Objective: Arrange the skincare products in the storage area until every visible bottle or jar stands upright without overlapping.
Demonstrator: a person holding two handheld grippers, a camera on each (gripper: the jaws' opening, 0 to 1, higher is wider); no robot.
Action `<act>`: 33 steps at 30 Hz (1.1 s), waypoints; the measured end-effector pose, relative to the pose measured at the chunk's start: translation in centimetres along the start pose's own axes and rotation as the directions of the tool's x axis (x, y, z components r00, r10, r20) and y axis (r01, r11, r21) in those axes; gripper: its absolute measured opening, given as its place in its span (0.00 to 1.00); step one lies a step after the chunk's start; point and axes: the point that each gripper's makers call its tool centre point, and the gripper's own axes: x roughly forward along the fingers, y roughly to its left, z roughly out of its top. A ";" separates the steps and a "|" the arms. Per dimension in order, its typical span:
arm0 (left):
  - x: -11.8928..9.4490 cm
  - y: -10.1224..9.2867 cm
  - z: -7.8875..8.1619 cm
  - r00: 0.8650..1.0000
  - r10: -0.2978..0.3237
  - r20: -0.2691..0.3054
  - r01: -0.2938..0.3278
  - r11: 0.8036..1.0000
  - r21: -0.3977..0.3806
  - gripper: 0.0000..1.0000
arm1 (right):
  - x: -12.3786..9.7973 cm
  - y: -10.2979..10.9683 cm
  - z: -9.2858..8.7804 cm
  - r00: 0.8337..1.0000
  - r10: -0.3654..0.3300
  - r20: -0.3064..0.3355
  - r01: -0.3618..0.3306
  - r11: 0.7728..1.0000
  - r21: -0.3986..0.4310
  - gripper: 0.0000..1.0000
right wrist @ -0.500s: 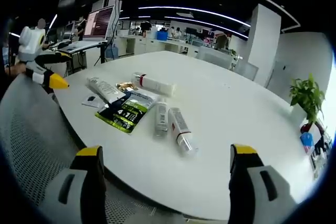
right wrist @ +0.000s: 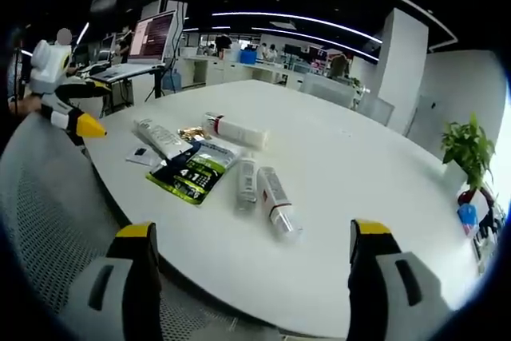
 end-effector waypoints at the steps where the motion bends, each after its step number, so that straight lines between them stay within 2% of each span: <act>1: 0.0 0.0 0.0 1.000 0.001 0.001 -0.001 1.000 0.000 0.96 | 0.0 0.0 0.0 1.000 -0.001 0.001 0.001 1.000 0.000 1.00; 19: 0.1 0.0 -0.2 1.000 -0.009 -0.007 0.009 1.000 -0.002 0.97 | 0.1 0.1 -0.1 1.000 0.003 -0.011 -0.003 1.000 -0.007 1.00; 29: 0.0 0.0 -0.2 1.000 -0.007 -0.007 0.007 1.000 0.000 0.97 | 0.2 -0.3 0.3 1.000 -0.011 0.020 0.011 1.000 -0.020 1.00; 33: 0.0 0.0 -0.2 1.000 -0.008 -0.007 0.008 1.000 0.002 0.97 | 0.3 -0.1 0.1 1.000 0.000 0.011 0.001 1.000 -0.020 1.00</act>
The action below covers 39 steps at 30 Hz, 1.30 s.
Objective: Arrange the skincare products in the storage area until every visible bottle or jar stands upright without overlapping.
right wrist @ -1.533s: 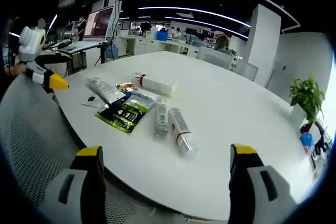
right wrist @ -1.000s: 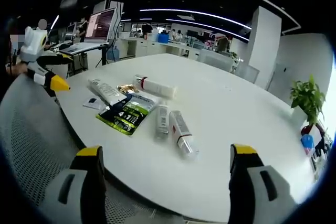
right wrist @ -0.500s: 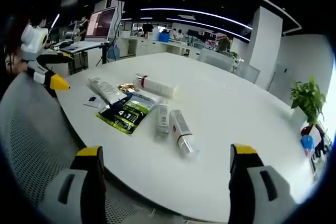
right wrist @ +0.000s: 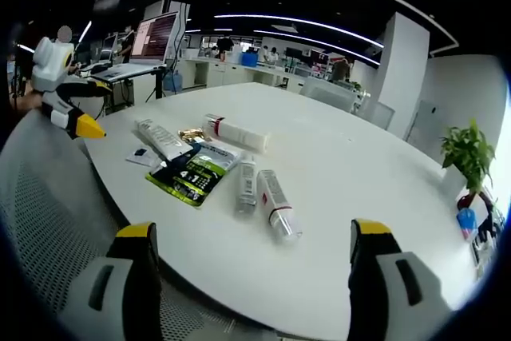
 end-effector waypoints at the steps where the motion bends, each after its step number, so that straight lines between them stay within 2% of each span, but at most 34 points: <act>1: 0.0 0.0 0.0 1.000 -0.001 0.002 0.001 1.000 0.001 0.97 | 0.0 0.0 0.1 1.000 -0.001 0.008 0.001 1.000 -0.004 1.00; 12: -0.1 0.1 0.3 1.000 0.006 0.015 -0.006 1.000 0.007 0.97 | -0.1 0.0 0.2 1.000 -0.007 0.009 0.007 1.000 -0.003 1.00; 20: -0.2 0.2 0.7 0.999 0.011 0.038 -0.011 1.000 0.000 0.97 | -0.1 0.2 -0.1 1.000 0.000 -0.016 0.000 1.000 -0.022 1.00; 29: -0.4 0.0 0.9 0.999 0.002 0.052 -0.002 1.000 -0.010 0.92 | -0.2 0.4 -0.3 0.999 0.005 -0.039 -0.007 0.999 -0.045 1.00; 39: -0.5 -0.1 1.2 0.997 0.002 0.074 -0.001 1.000 -0.009 0.97 | 0.2 0.3 -0.1 0.998 0.018 -0.058 -0.024 0.995 -0.100 1.00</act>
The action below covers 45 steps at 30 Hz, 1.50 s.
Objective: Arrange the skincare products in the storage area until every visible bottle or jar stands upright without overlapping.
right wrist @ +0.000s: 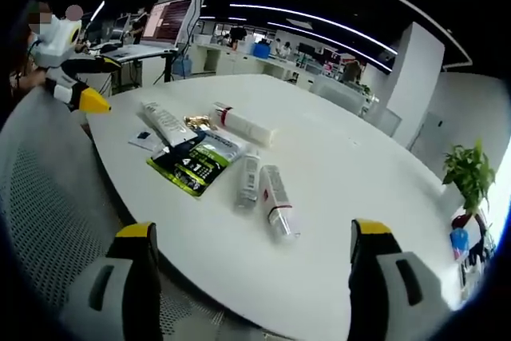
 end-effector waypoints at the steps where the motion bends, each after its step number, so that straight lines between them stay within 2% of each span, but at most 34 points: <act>1: 0.0 0.0 0.0 1.000 -0.002 0.003 0.002 1.000 0.000 0.97 | 0.1 -0.1 0.1 1.000 0.003 -0.003 -0.003 1.000 -0.001 1.00; 8: 0.1 -0.1 0.1 1.000 -0.007 0.010 0.007 1.000 0.004 0.97 | 0.4 -0.1 0.9 1.000 0.022 -0.004 -0.022 1.000 -0.019 1.00; 20: 0.1 -0.1 0.1 1.000 -0.021 0.018 0.020 1.000 0.006 0.97 | 1.6 -0.4 3.2 0.994 0.107 -0.024 -0.109 0.990 -0.085 1.00; 27: 0.1 -0.2 0.2 1.000 -0.026 0.017 0.026 1.000 0.014 0.97 | 2.3 -1.0 5.5 0.988 0.153 -0.015 -0.153 0.979 -0.136 1.00; 29: 0.1 -0.2 0.1 1.000 -0.027 0.013 0.026 1.000 0.016 0.97 | 2.7 -0.8 6.1 0.982 0.188 -0.010 -0.187 0.969 -0.159 1.00; 32: 0.1 -0.2 0.1 1.000 -0.028 0.014 0.027 0.999 0.018 0.97 | 3.1 -0.5 6.4 0.972 0.229 -0.042 -0.233 0.954 -0.186 1.00; 37: 0.1 0.0 0.1 1.000 -0.019 0.014 0.019 1.000 0.010 0.97 | 4.0 -0.7 7.4 0.961 0.267 -0.067 -0.275 0.936 -0.221 1.00; 39: 0.1 0.0 0.1 1.000 -0.017 0.017 0.017 1.000 0.010 0.97 | 4.4 -0.7 8.1 0.953 0.298 -0.062 -0.303 0.914 -0.271 1.00; 45: 0.1 0.1 0.1 1.000 -0.013 0.015 0.013 1.000 0.011 0.97 | 5.7 -1.1 8.6 0.939 0.326 -0.110 -0.344 0.889 -0.302 1.00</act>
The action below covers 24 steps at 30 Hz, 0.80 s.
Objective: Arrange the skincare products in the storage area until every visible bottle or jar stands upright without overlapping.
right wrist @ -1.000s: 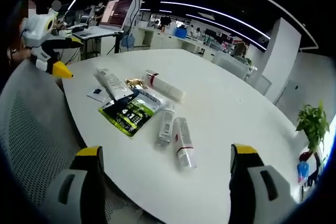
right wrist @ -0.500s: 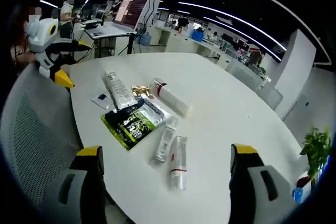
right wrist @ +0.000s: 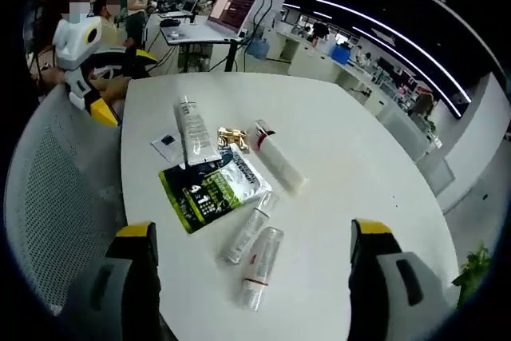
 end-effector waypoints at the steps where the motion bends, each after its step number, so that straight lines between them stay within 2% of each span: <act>1: 0.0 0.0 0.0 1.000 0.000 0.000 0.000 1.000 -0.002 0.97 | 0.1 -0.2 0.1 1.000 0.003 -0.002 -0.003 1.000 -0.002 1.00; 8: 0.0 0.0 0.0 1.000 0.000 0.000 0.000 1.000 -0.007 0.97 | 1.3 -1.1 0.7 0.997 0.072 -0.041 -0.075 0.995 -0.069 1.00; 17: 0.1 -0.1 -0.2 1.000 -0.002 -0.012 0.002 1.000 -0.004 0.97 | 2.4 -2.2 1.8 0.992 0.117 -0.047 -0.121 0.989 -0.087 1.00; 20: 0.1 0.0 -0.2 1.000 -0.002 -0.014 0.002 1.000 -0.004 0.97 | 3.2 -2.6 2.0 0.989 0.134 -0.067 -0.140 0.986 -0.087 0.93; 23: 0.1 0.0 -0.2 1.000 -0.001 -0.011 0.001 1.000 -0.003 0.97 | 4.0 -2.9 2.3 0.987 0.148 -0.064 -0.153 0.984 -0.092 0.97; 24: 0.1 0.0 -0.2 1.000 0.000 -0.012 0.000 1.000 -0.003 0.97 | 4.2 -2.9 2.3 0.985 0.157 -0.073 -0.163 0.983 -0.087 0.96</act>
